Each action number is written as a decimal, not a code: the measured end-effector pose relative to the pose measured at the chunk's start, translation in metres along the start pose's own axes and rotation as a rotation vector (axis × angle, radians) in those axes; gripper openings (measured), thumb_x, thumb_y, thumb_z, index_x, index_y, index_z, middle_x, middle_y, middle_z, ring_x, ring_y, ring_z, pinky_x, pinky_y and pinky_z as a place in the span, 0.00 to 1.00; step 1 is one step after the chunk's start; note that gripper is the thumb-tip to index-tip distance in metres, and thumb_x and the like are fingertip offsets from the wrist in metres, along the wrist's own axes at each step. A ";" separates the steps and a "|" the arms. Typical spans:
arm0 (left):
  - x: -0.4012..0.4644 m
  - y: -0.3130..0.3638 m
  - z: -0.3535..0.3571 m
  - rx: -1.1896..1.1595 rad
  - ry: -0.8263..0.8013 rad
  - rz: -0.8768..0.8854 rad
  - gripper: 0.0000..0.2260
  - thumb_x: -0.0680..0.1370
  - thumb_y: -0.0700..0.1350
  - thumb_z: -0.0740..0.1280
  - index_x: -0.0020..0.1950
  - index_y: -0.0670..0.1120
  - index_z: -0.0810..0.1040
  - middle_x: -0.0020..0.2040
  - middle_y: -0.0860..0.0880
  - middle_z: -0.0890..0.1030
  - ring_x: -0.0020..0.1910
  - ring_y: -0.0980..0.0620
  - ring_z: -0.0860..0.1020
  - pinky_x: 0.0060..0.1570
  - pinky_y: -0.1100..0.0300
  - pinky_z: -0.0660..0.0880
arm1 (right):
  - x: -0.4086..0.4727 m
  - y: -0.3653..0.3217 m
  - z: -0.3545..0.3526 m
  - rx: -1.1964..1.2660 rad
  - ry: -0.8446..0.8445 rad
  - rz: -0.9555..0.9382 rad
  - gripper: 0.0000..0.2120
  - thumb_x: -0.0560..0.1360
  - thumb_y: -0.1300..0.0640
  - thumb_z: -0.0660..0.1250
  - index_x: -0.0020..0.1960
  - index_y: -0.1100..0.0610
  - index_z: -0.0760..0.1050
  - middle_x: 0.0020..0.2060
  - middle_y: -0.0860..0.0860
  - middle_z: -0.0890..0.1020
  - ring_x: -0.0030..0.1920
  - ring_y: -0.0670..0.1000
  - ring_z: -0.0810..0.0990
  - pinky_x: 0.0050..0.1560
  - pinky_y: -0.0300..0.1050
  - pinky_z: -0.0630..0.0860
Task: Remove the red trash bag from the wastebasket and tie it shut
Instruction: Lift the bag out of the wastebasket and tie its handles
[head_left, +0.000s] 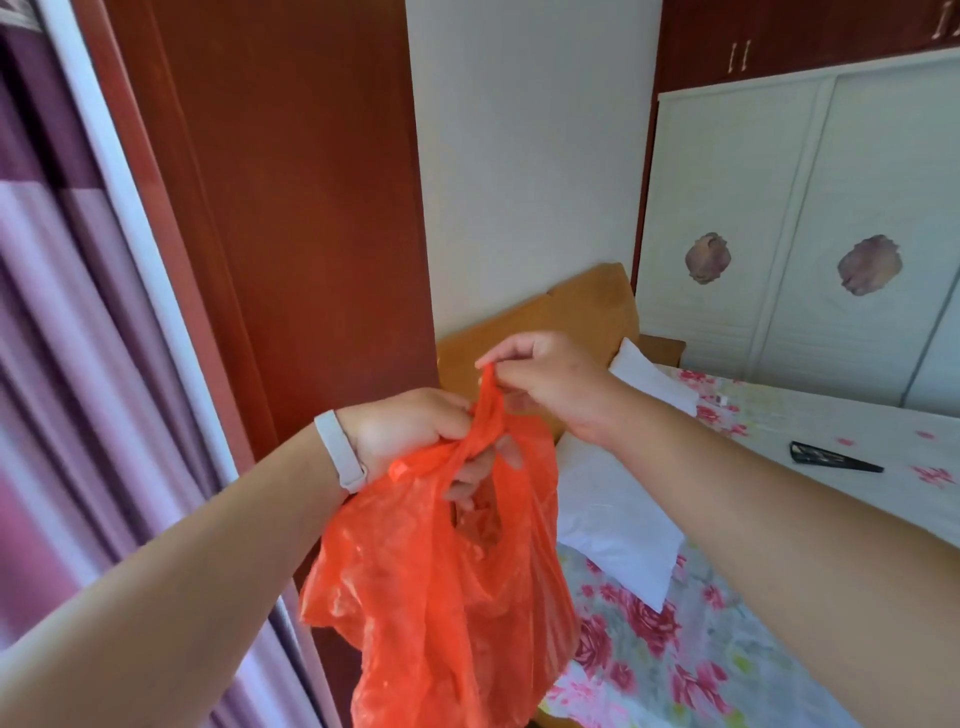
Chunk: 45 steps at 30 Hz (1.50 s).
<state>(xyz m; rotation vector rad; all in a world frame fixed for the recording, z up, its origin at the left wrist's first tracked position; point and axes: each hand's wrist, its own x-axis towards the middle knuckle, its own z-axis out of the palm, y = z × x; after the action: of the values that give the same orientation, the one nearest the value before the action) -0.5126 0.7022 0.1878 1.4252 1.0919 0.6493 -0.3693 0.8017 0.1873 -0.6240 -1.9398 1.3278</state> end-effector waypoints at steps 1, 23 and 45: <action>-0.003 0.006 -0.001 0.017 0.005 0.004 0.12 0.75 0.39 0.60 0.52 0.34 0.77 0.27 0.46 0.71 0.24 0.47 0.71 0.38 0.53 0.74 | 0.005 0.002 0.007 0.051 -0.066 0.024 0.12 0.75 0.68 0.63 0.42 0.54 0.80 0.35 0.52 0.83 0.36 0.48 0.80 0.38 0.40 0.77; -0.010 -0.018 -0.012 0.547 0.584 0.021 0.05 0.71 0.45 0.67 0.39 0.46 0.81 0.35 0.43 0.83 0.34 0.51 0.77 0.41 0.47 0.77 | 0.009 0.048 0.020 0.221 -0.743 0.396 0.13 0.71 0.70 0.63 0.42 0.59 0.85 0.40 0.53 0.86 0.40 0.49 0.84 0.47 0.42 0.80; 0.028 -0.029 -0.009 -0.429 0.409 0.051 0.08 0.78 0.35 0.58 0.50 0.36 0.76 0.37 0.42 0.81 0.34 0.50 0.81 0.39 0.57 0.79 | -0.031 0.058 0.009 -0.135 0.094 -0.082 0.07 0.71 0.63 0.71 0.41 0.51 0.80 0.39 0.48 0.84 0.41 0.44 0.81 0.47 0.41 0.76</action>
<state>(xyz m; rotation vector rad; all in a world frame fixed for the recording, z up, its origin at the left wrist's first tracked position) -0.5166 0.7281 0.1556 0.9724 1.1427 1.1714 -0.3567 0.7950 0.1230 -0.6524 -1.9680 1.1050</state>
